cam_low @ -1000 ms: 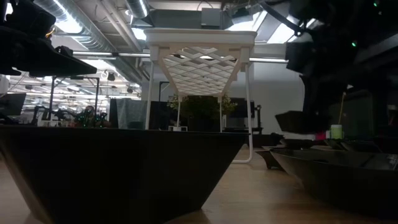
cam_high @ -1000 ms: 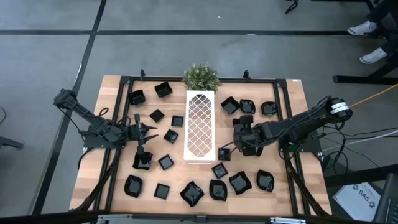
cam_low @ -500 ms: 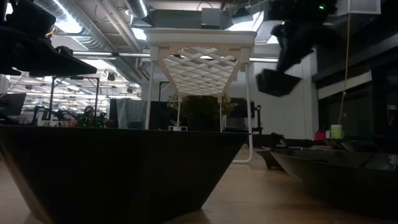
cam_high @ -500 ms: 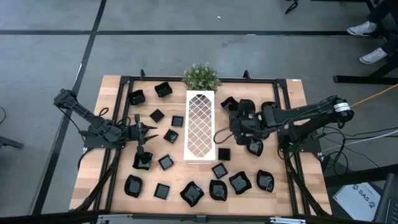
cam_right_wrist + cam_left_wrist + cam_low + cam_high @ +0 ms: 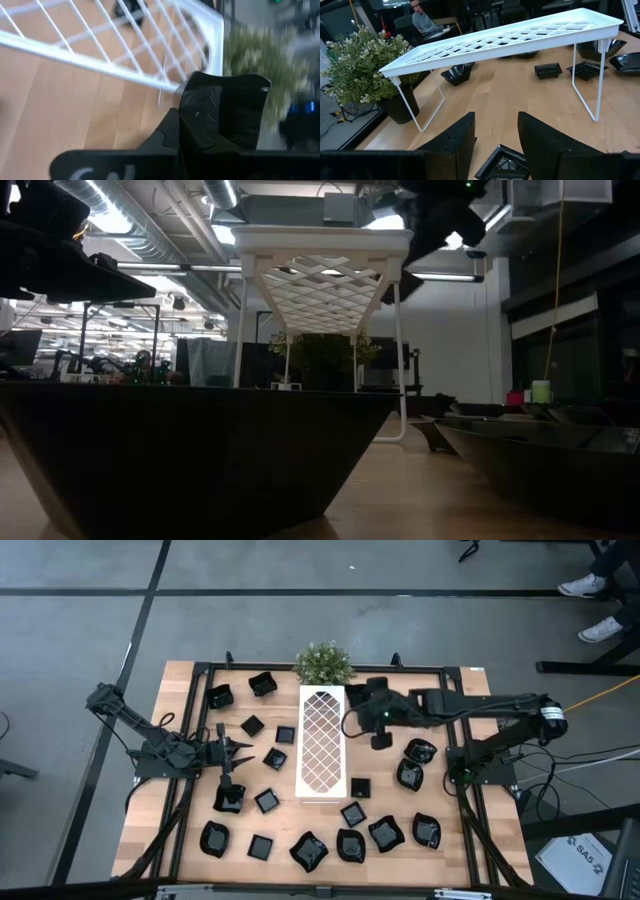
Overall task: Pick & Place Mini shaped plates
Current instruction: Put the distorted square plate on the shelf
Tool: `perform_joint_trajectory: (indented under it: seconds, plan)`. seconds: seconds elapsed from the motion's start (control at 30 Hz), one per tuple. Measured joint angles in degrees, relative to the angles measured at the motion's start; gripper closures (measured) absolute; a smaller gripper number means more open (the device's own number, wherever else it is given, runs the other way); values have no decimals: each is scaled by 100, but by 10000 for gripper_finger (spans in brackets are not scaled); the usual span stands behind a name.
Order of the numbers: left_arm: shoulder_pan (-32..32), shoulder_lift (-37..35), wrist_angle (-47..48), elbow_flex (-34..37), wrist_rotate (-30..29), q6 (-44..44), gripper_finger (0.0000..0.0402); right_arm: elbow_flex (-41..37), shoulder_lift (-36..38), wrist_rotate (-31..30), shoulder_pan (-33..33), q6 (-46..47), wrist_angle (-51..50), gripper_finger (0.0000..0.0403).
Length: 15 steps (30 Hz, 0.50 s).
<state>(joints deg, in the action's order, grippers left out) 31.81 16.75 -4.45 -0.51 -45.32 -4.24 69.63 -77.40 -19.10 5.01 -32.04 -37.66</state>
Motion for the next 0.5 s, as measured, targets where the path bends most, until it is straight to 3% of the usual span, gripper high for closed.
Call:
perform_joint_trajectory:
  seconds: [0.3, 0.5]
  plan:
    - [0, 0, 0, 2, 0, -1, 258, 2, -165, 1019, 274, -1716, 753, 401]
    - [0, -2, 0, 0, -2, 0, 258, 4, -505, 1119, 280, -2084, 1204, 399]
